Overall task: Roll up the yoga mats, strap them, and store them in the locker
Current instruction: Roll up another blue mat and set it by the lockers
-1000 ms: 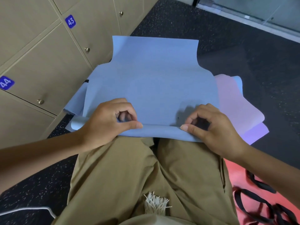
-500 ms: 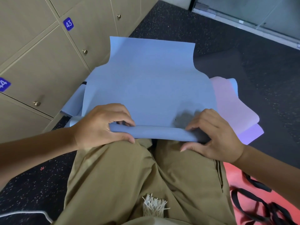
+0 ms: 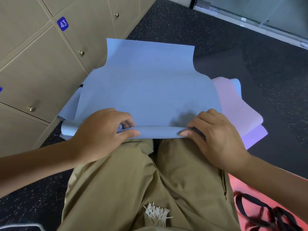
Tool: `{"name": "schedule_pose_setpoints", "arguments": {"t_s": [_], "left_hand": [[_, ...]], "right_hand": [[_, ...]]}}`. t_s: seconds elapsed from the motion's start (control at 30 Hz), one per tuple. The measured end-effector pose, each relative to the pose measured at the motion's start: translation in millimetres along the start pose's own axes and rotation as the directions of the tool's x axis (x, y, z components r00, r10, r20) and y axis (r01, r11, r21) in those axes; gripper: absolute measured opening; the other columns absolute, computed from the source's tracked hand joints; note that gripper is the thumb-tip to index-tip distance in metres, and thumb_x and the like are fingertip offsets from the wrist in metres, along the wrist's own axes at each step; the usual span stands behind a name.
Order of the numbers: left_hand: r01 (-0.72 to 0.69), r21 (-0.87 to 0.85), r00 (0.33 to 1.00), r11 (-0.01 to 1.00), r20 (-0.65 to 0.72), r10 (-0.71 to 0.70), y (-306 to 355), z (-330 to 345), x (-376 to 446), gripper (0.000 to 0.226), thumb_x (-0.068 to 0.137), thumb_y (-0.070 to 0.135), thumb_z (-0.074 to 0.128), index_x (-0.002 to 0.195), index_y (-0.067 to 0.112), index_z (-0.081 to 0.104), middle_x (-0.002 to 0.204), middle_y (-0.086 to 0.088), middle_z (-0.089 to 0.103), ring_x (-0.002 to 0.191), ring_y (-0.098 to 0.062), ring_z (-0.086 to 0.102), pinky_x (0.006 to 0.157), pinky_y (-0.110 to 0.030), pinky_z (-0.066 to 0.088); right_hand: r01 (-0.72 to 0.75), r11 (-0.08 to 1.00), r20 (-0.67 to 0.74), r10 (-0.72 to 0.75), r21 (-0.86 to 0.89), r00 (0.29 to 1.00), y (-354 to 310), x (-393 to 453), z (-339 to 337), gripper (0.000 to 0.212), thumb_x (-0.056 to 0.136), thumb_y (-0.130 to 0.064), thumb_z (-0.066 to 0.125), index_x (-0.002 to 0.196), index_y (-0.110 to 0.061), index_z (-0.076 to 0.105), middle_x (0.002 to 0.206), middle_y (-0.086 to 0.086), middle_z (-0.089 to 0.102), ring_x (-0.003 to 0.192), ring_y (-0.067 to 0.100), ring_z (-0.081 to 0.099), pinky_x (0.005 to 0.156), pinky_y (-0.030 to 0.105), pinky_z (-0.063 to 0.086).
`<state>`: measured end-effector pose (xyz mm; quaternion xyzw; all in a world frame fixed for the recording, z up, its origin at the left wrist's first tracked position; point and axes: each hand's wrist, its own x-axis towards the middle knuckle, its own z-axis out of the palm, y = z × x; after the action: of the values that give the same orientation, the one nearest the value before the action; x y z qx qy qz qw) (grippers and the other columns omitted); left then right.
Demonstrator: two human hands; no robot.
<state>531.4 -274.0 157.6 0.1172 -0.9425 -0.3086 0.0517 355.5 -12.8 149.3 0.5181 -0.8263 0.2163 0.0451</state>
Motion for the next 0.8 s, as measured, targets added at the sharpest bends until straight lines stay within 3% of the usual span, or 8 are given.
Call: {"name": "schedule_pose_setpoints", "arguments": {"t_s": [0.13,0.2,0.27,0.37,0.5,0.57,0.7,0.8], "left_hand": [[0.003,0.037,0.998,0.999,-0.063,0.0,5,2,-4,0.03,0.087,0.064,0.056,0.087,0.034,0.063,0.074,0.026,0.06,0.084,-0.001,0.059,0.07,-0.017,0.042],[0.003,-0.046,0.998,0.999,-0.055,-0.006,1,-1,1,0.029,0.087,0.062,0.059,0.085,0.033,0.065,0.074,0.023,0.064,0.082,-0.001,0.06,0.069,-0.012,0.041],[0.041,-0.179,0.997,0.983,-0.054,-0.051,-5,-3,9,0.022,0.086,0.052,0.072,0.081,0.031,0.067,0.077,0.021,0.067,0.068,-0.01,0.058,0.062,-0.018,0.042],[0.001,-0.278,0.996,0.961,-0.082,-0.025,-12,-3,17,0.024,0.081,0.051,0.073,0.081,0.027,0.068,0.078,0.017,0.069,0.06,-0.016,0.055,0.06,-0.029,0.045],[-0.165,-0.233,0.986,0.958,-0.042,0.159,-19,-6,23,0.03,0.082,0.05,0.074,0.093,0.023,0.07,0.088,0.013,0.066,0.081,-0.017,0.059,0.073,-0.029,0.045],[-0.165,-0.23,0.985,0.959,0.009,0.172,-21,-7,27,0.03,0.081,0.053,0.074,0.092,0.025,0.07,0.089,0.012,0.065,0.086,-0.017,0.059,0.075,-0.029,0.044],[-0.006,-0.293,0.994,0.956,0.101,0.037,-24,-11,42,0.029,0.074,0.06,0.071,0.084,0.032,0.072,0.09,0.013,0.067,0.092,-0.014,0.058,0.081,-0.02,0.042],[0.05,-0.3,0.984,0.953,0.178,0.004,-29,-15,54,0.034,0.067,0.064,0.07,0.087,0.037,0.074,0.094,0.015,0.066,0.095,-0.011,0.059,0.084,-0.01,0.039]], "right_hand": [[-0.117,0.988,-0.012,0.119,0.099,0.993,0,4,-3,0.036,0.092,-0.054,0.06,0.091,-0.019,0.07,0.087,-0.008,0.055,0.075,0.013,0.053,0.061,0.03,0.046],[-0.155,0.972,0.027,0.152,0.175,0.988,7,11,-5,0.035,0.088,-0.058,0.065,0.09,-0.023,0.064,0.085,-0.012,0.053,0.073,0.006,0.051,0.064,0.019,0.042],[-0.211,0.941,0.074,0.198,0.264,0.977,12,19,-6,0.036,0.084,-0.06,0.072,0.082,-0.025,0.061,0.08,-0.013,0.055,0.073,0.007,0.053,0.065,0.013,0.038],[-0.268,0.91,0.095,0.251,0.315,0.963,14,28,-6,0.035,0.078,-0.057,0.074,0.074,-0.025,0.061,0.074,-0.011,0.058,0.077,0.011,0.055,0.067,0.014,0.038],[-0.38,0.815,0.22,0.313,0.438,0.924,23,38,-10,0.032,0.071,-0.056,0.079,0.077,-0.027,0.066,0.081,-0.01,0.062,0.089,0.01,0.056,0.075,0.019,0.043],[-0.396,0.795,0.247,0.314,0.459,0.917,27,42,-9,0.035,0.069,-0.057,0.078,0.08,-0.026,0.067,0.083,-0.01,0.063,0.091,0.01,0.057,0.079,0.025,0.046],[-0.289,0.845,0.098,0.275,0.45,0.956,32,43,0,0.033,0.078,-0.051,0.079,0.083,-0.022,0.064,0.082,-0.008,0.061,0.083,0.014,0.059,0.075,0.028,0.047],[0.015,0.964,-0.07,0.004,0.264,0.998,37,36,9,0.031,0.095,-0.04,0.069,0.081,-0.012,0.063,0.079,-0.003,0.057,0.075,0.017,0.053,0.07,0.03,0.044]]}}
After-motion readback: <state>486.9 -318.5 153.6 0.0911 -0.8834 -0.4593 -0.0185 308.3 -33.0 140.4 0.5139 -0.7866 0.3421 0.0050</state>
